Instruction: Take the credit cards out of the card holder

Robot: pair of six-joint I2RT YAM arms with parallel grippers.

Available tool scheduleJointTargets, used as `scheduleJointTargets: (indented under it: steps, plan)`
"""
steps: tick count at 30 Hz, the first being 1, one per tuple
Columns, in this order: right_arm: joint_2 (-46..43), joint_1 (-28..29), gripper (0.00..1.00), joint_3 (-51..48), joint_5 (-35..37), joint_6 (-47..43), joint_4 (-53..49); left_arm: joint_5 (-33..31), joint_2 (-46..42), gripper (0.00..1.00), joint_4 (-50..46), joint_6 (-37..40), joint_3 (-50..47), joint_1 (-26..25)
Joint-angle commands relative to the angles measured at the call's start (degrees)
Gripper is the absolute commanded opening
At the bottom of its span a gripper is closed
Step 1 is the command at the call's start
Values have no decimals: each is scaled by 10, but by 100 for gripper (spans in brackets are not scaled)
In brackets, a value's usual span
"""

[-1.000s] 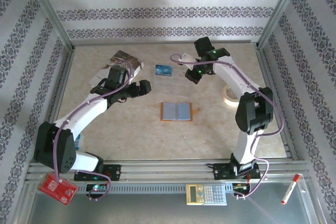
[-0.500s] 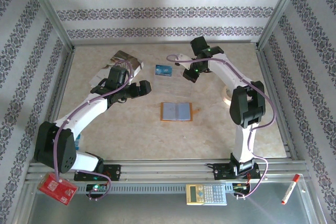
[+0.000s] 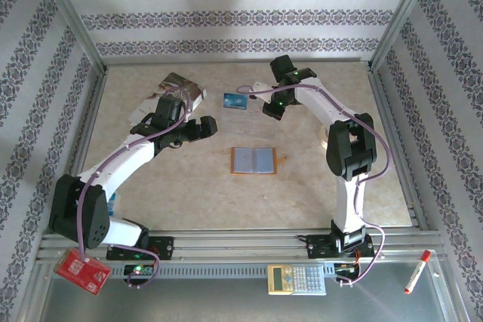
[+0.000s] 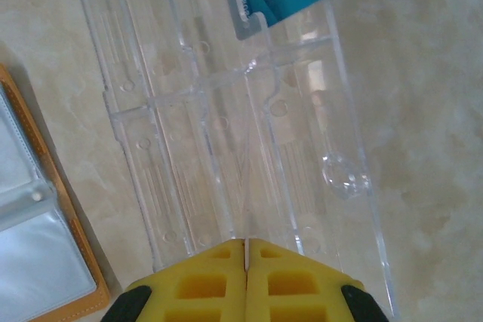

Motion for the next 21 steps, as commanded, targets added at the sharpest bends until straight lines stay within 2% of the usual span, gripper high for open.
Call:
scheduleJointTargets:
  steps: [1,7,21]
  plan:
    - [19,6,0,13,3,-21,-2,7,4,100,-15,-5,0,11]
    - [27,7,0,23,-11,-20,-7,10,5,100,-14,-8,-2,13]
    - [35,5,8,44,-33,-19,-25,12,-1,100,-14,-10,-5,14]
